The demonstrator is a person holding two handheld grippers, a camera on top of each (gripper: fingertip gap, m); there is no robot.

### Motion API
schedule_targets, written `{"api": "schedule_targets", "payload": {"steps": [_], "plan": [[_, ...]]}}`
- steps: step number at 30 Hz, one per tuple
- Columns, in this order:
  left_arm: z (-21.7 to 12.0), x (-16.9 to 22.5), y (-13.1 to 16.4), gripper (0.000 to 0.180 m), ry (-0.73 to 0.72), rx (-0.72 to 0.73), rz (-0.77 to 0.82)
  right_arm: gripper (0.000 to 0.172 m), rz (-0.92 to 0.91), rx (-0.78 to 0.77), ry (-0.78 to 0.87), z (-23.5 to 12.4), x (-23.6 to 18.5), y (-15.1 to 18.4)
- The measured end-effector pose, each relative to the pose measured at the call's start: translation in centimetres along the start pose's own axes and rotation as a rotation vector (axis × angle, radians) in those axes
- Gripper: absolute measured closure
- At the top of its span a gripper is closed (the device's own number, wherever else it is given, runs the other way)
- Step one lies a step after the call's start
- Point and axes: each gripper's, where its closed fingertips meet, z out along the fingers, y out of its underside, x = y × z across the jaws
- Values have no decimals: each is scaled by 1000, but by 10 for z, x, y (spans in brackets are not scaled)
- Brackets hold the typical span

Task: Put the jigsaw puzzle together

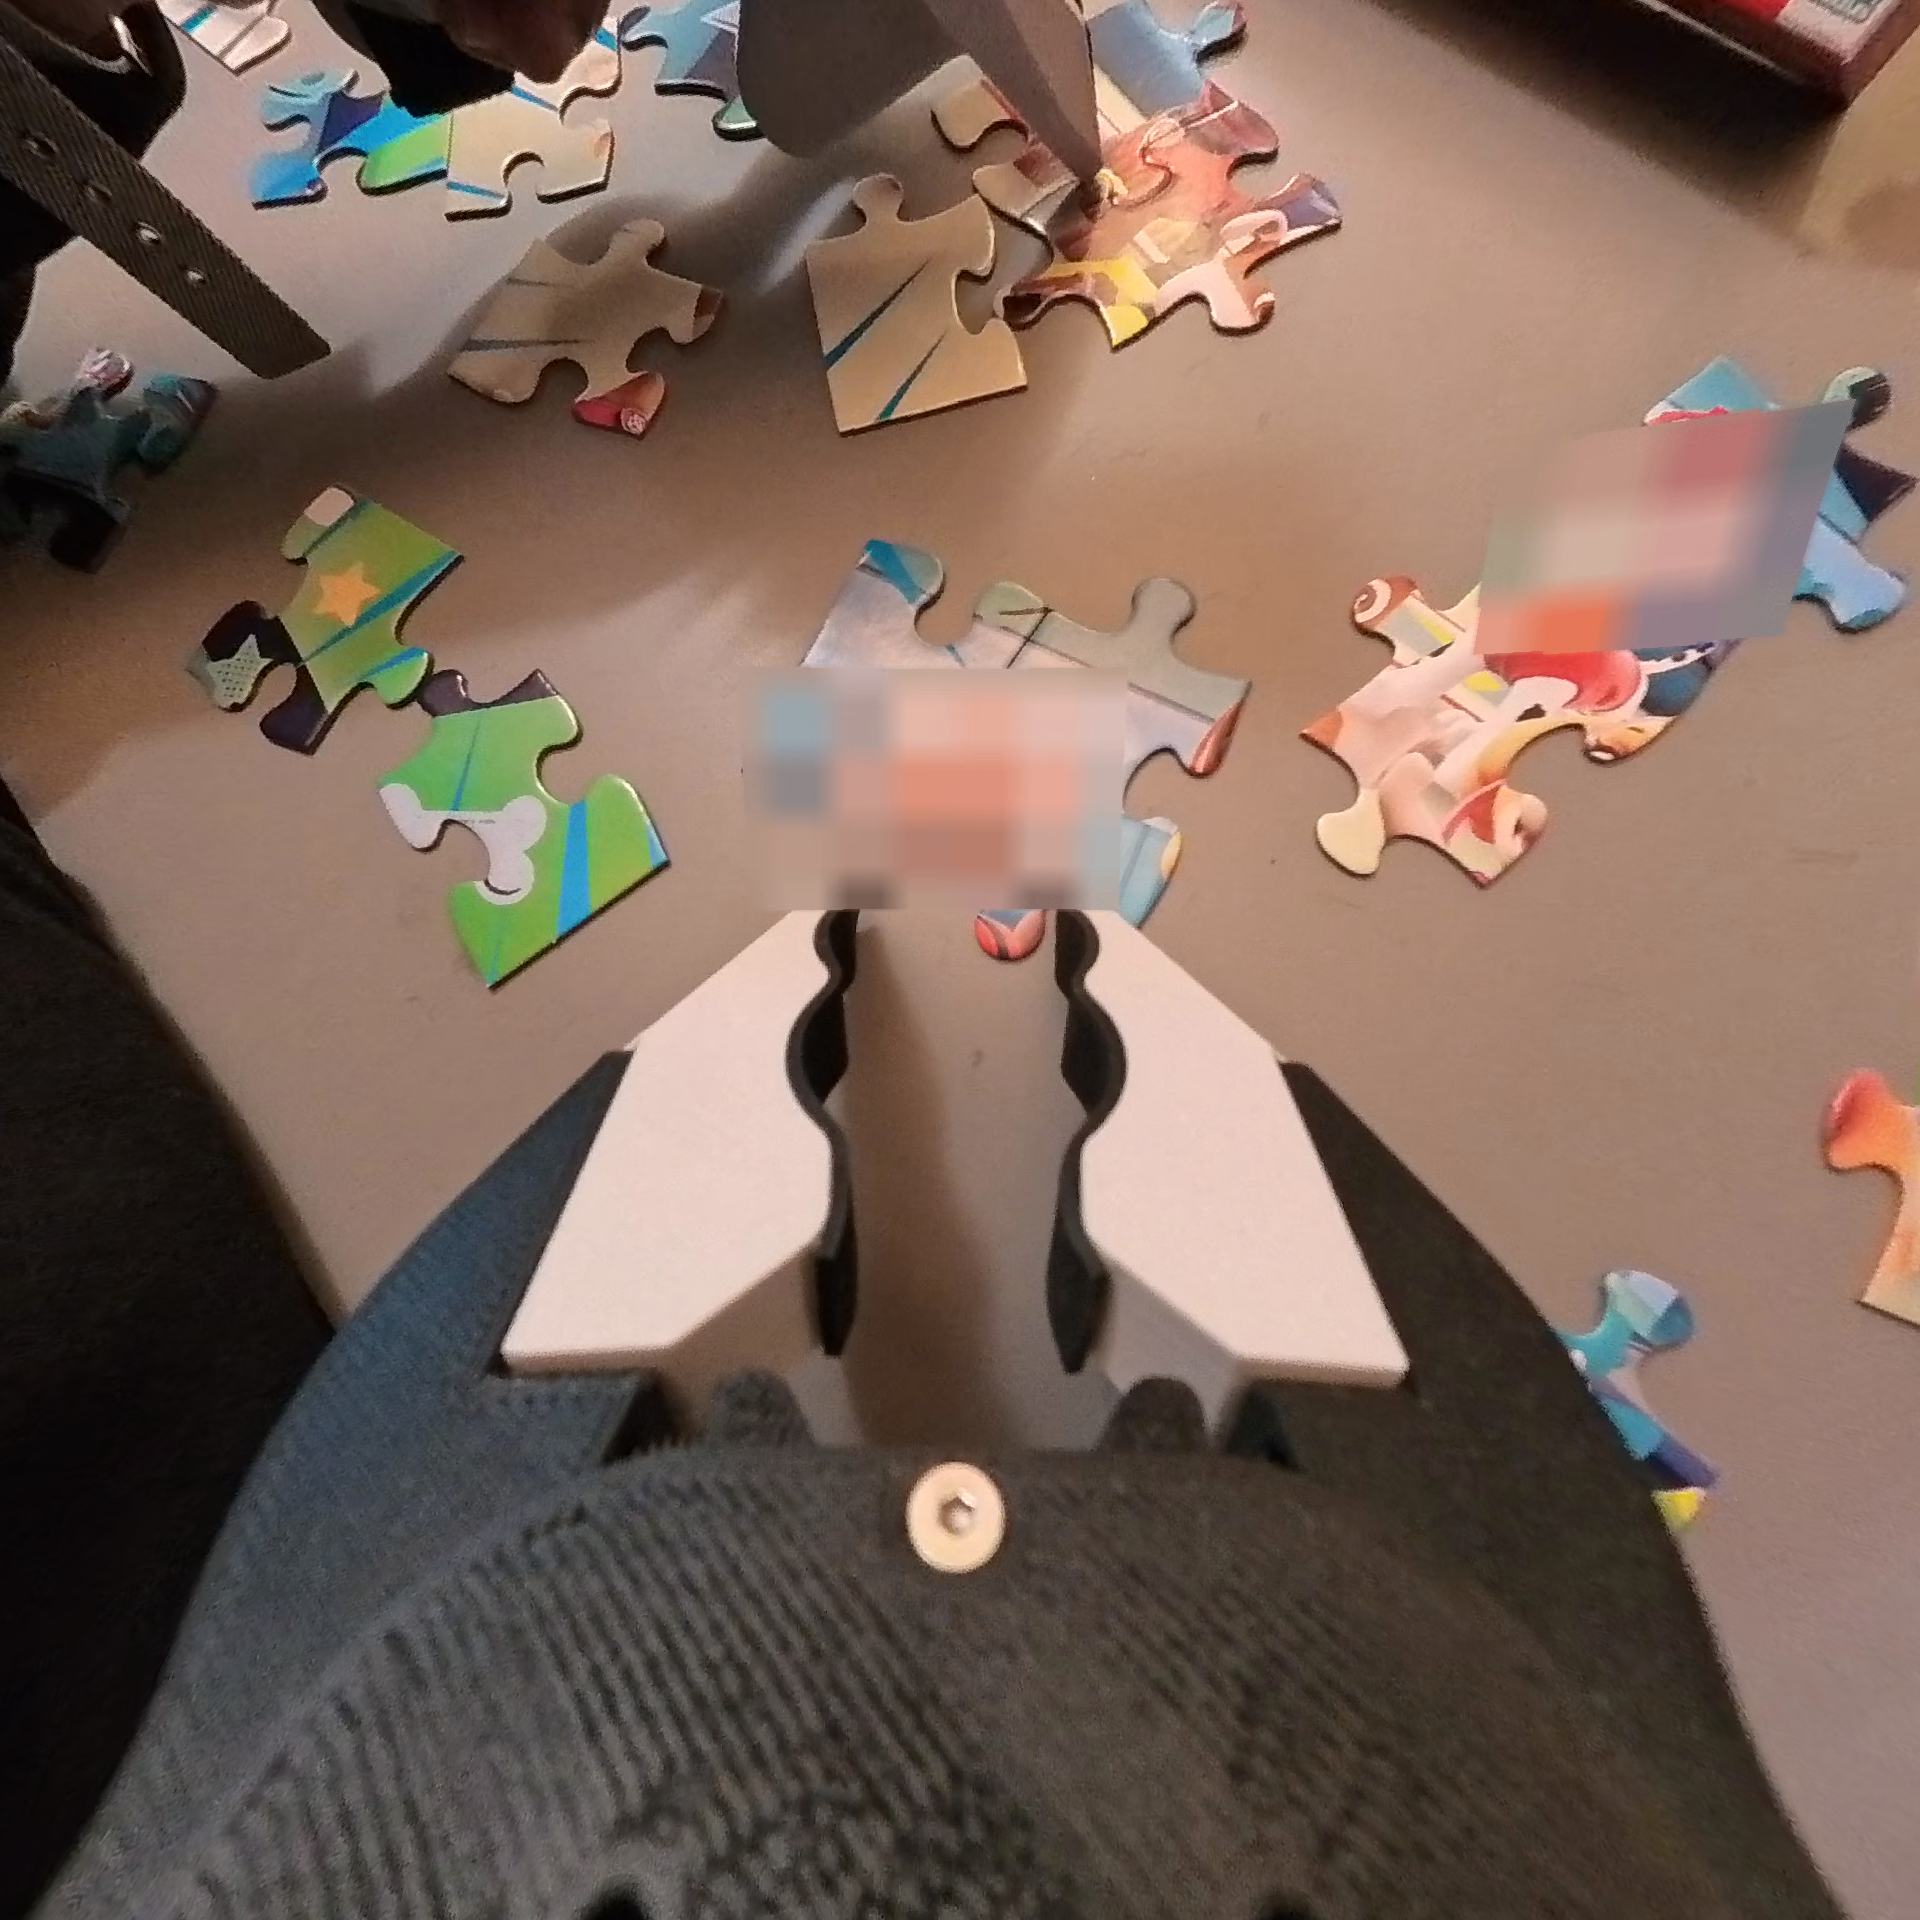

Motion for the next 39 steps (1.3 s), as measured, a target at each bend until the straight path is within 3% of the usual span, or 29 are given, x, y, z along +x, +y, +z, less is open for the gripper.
{"api": "schedule_targets", "payload": {"steps": [39], "plan": [[-9,13,12,134,16,-20,-10,134,-4,-2,10,0,-1,0]]}}
